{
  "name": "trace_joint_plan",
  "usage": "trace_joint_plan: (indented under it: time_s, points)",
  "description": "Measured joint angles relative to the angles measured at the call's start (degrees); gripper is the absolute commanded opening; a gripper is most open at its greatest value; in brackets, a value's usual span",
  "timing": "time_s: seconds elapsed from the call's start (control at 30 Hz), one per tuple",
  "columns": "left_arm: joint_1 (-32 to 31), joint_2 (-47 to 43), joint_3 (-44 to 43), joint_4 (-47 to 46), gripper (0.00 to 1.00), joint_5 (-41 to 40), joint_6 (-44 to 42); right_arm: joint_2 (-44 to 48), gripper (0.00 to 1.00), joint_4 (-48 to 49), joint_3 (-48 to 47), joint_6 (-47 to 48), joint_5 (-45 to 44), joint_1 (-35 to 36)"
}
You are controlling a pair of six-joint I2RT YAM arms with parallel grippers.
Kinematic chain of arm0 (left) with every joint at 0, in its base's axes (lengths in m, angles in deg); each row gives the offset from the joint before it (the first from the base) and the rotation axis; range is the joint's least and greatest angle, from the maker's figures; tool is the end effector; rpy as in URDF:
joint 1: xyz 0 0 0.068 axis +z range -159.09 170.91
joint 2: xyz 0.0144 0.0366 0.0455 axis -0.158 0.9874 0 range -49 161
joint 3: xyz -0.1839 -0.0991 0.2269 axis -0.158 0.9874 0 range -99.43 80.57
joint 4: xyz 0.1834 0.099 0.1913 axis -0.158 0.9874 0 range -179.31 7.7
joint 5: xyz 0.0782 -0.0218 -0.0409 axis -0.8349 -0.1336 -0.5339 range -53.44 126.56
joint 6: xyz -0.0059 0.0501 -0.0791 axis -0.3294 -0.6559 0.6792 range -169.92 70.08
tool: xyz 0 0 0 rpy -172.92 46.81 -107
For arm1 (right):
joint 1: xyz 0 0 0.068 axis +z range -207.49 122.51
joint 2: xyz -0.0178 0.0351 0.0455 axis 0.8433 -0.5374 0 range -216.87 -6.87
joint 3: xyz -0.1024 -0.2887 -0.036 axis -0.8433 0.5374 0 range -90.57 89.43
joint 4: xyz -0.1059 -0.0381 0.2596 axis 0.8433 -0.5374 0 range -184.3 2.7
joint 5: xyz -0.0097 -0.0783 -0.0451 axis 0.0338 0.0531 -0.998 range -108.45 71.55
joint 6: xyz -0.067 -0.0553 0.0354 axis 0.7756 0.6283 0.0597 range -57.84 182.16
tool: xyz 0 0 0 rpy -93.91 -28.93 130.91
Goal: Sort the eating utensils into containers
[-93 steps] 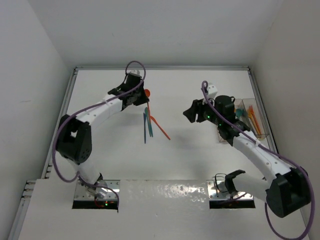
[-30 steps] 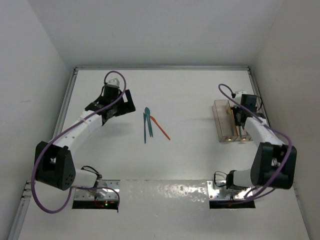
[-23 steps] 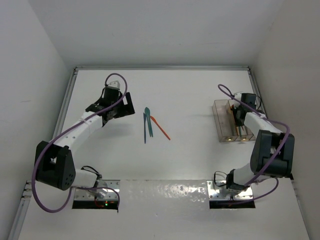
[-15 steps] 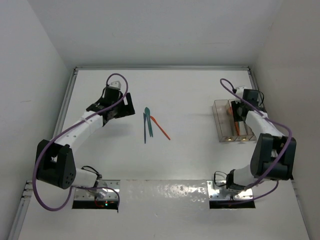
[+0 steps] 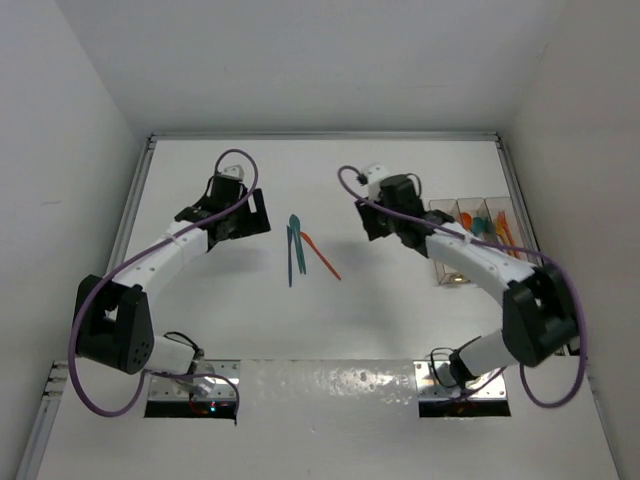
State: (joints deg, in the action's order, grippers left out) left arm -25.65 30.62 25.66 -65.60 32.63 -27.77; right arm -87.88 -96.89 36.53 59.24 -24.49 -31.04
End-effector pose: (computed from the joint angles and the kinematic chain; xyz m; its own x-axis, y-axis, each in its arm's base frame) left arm 0.3269 -0.0912 0.2334 -0.7548 -0.1681 -0.6341 -0.0474 0.9780 -0.2029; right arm 0.3286 0.1536 0.2406 -0.5654 -0.2248 -0.7936 -0.3400 0.9401 -0.0241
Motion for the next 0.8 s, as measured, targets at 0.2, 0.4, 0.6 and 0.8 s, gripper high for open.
trace_joint_plan:
  time_s: [0.2, 0.4, 0.6, 0.8]
  points:
    - [0.0, -2.8, 0.6, 2.4, 0.85, -1.6, 0.0, -15.6, 0.52, 0.7, -7.3, -4.3, 0.0, 10.3]
    - [0.0, -10.4, 4.3, 4.6, 0.86, -5.2, -0.1, -27.8, 0.51, -1.7, -17.0, -7.5, 0.5, 13.6]
    - [0.0, -14.5, 7.5, 6.4, 0.87, -8.5, -0.2, -31.9, 0.47, -3.4, -20.0, -9.8, 1.4, 14.9]
    - [0.0, -17.3, 7.9, 6.3, 0.88, -11.3, 0.5, -35.5, 0.43, -6.4, -21.1, -11.6, 2.5, 15.7]
